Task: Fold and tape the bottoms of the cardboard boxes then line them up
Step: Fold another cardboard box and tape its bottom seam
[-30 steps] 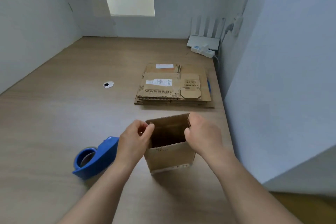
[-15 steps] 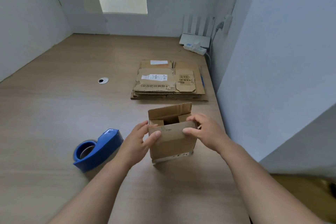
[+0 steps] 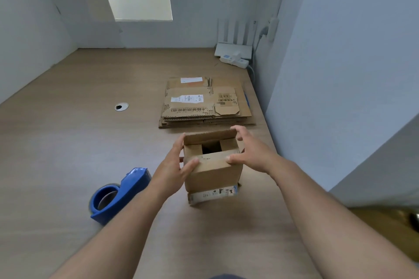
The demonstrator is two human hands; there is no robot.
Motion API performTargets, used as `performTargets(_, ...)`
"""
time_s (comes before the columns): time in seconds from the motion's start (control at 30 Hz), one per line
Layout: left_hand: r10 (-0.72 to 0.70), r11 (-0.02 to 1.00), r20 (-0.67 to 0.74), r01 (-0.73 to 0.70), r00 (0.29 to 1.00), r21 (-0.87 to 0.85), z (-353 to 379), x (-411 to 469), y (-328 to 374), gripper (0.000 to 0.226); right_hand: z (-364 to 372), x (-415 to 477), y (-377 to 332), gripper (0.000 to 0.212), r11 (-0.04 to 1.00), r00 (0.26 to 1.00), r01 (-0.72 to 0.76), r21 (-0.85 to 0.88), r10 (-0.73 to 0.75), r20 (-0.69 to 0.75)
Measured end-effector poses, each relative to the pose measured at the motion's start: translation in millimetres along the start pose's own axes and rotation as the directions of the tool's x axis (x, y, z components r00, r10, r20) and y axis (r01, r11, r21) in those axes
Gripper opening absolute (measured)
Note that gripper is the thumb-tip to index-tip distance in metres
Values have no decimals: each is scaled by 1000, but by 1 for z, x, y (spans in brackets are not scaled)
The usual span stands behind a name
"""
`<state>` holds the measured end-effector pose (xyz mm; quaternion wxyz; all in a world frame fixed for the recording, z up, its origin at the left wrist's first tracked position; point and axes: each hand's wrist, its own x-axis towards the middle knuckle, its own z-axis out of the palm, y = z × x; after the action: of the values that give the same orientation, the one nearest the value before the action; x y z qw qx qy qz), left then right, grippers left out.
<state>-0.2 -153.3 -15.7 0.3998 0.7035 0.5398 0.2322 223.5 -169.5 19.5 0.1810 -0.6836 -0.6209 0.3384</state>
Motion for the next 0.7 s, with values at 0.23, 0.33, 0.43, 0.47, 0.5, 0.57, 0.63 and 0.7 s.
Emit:
performTargets(0.23,70,977,62,-81,996,198,1,6,-3,60,20,2,10,61,992,1000,-25,-124,26,5)
performTargets(0.33,55,981,201,-90,978,169,-4,5,-9,91,21,-5,11,75,990,999,-14,-139,21,50)
performTargets(0.43,76,992,127,-88,989,89,-17,1,-12,95,19,-18,5,90,989,998,17,-149,-8,65)
performTargets(0.47,106,992,78,-111,991,63,-25,2,-12,93,17,-19,1,90,987,998,41,-155,-33,51)
performTargets(0.5,132,989,47,-135,990,61,-34,3,-11,91,16,-20,-3,89,986,998,64,-157,-60,35)
performTargets(0.57,161,982,46,-165,986,89,-46,6,-11,88,16,-20,-9,87,985,996,86,-150,-85,15)
performTargets(0.63,129,980,114,-144,985,136,-45,8,-16,85,18,-19,-11,86,982,997,78,-172,-74,28)
performTargets(0.7,77,981,183,-107,980,159,-33,8,-26,77,18,-20,-12,84,977,997,65,-204,-56,49)
